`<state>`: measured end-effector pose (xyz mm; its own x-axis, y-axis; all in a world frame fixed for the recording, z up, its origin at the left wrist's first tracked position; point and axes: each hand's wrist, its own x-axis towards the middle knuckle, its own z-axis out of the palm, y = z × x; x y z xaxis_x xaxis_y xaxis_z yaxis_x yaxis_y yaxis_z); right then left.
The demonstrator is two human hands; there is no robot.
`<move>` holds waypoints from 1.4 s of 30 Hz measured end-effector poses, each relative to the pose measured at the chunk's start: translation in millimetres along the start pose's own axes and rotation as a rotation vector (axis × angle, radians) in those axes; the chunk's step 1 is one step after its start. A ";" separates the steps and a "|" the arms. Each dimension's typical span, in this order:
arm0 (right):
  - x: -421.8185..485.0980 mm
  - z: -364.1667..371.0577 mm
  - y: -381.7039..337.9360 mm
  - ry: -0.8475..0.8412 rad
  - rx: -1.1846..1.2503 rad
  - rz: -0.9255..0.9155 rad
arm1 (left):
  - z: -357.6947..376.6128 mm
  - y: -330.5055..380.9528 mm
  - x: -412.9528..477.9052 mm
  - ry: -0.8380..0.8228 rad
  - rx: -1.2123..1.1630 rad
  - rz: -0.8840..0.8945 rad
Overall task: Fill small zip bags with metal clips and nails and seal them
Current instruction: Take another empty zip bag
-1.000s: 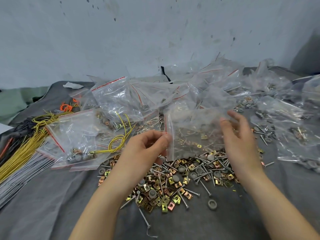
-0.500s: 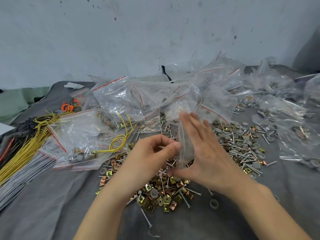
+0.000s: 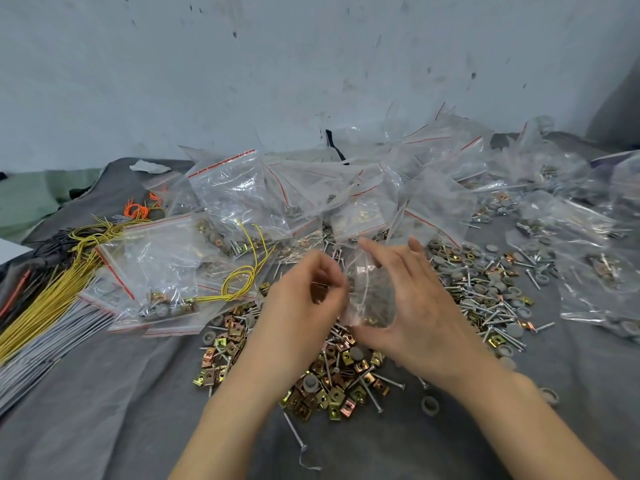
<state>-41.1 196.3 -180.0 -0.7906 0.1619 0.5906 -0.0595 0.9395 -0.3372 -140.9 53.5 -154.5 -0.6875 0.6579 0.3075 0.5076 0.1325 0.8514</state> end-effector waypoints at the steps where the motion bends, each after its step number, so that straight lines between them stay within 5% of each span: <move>1: 0.1 0.4 0.6 -0.001 -0.012 -0.012 | 1.7 1.7 -0.6 -0.024 0.060 0.042; 13: -7.8 2.4 1.7 -0.181 -0.037 -0.015 | 9.7 -3.1 -2.8 -0.338 0.179 0.058; 20: -12.7 -1.0 3.7 -0.128 -0.057 -0.001 | 19.0 -0.8 -5.2 -0.293 0.290 0.005; 28: -18.8 -0.8 4.7 -0.125 -0.088 -0.033 | 25.7 6.2 -3.9 -0.317 0.135 -0.207; 37: -22.0 -8.5 9.6 -0.042 -0.027 0.024 | 10.1 10.6 -0.9 -0.359 -0.093 -0.208; 39: -23.2 -8.5 12.2 -0.028 -0.030 0.049 | -1.2 0.2 3.9 -0.254 -0.001 -0.192; 42: -24.4 -7.7 17.3 -0.033 -0.053 0.095 | -4.1 -17.8 8.0 -0.046 0.471 -0.097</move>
<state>-18.1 210.9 -194.6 -0.8106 0.2419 0.5334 0.0480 0.9351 -0.3511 -157.6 53.4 -165.4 -0.7249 0.6565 0.2087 0.6297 0.5087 0.5871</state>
